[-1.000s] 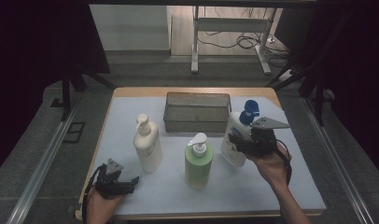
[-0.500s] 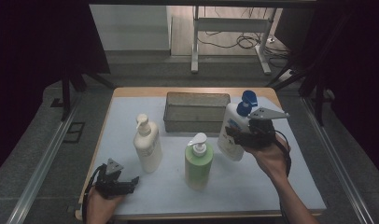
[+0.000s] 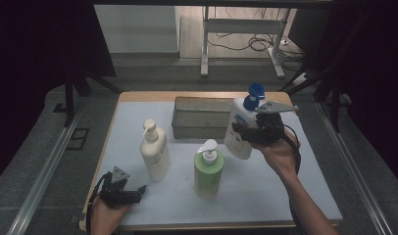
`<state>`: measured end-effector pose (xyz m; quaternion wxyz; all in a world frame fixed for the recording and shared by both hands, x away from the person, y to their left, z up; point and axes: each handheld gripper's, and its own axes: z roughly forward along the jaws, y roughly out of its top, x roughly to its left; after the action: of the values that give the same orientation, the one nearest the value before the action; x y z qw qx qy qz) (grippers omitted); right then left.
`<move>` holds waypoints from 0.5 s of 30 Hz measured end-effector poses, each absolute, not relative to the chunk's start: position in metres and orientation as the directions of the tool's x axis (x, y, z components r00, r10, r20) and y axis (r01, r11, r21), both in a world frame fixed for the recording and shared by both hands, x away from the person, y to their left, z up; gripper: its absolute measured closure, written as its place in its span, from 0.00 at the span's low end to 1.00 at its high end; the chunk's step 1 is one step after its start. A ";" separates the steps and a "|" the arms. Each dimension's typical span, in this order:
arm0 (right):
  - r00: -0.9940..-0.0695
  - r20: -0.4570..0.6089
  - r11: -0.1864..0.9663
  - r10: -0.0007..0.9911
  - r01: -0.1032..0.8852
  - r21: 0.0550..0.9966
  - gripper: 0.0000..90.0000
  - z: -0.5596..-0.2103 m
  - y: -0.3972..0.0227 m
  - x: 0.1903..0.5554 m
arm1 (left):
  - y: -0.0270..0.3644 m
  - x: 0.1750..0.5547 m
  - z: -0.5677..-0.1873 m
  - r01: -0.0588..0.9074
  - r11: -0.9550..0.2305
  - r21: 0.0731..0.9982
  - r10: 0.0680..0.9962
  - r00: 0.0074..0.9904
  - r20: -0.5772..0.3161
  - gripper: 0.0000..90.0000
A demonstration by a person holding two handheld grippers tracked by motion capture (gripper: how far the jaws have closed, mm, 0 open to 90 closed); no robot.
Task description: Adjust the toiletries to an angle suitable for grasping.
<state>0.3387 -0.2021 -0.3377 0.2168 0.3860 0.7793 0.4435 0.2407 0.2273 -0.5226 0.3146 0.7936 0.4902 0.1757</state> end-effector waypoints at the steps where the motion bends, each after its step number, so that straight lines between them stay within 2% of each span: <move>1: -0.608 0.003 0.309 0.794 0.408 0.859 0.45 -0.337 -0.201 0.340 | 0.227 0.241 -0.523 0.667 -0.322 0.672 0.889 0.458 -0.029 0.14; 15: -0.620 0.002 0.310 0.785 0.395 0.865 0.45 -0.327 -0.181 0.360 | 0.227 0.241 -0.522 0.667 -0.323 0.671 0.889 0.458 -0.027 0.13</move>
<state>0.3602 -0.1807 -0.3271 0.2167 0.3784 0.7798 0.4493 0.2407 0.2269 -0.5224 0.3138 0.7939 0.4899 0.1766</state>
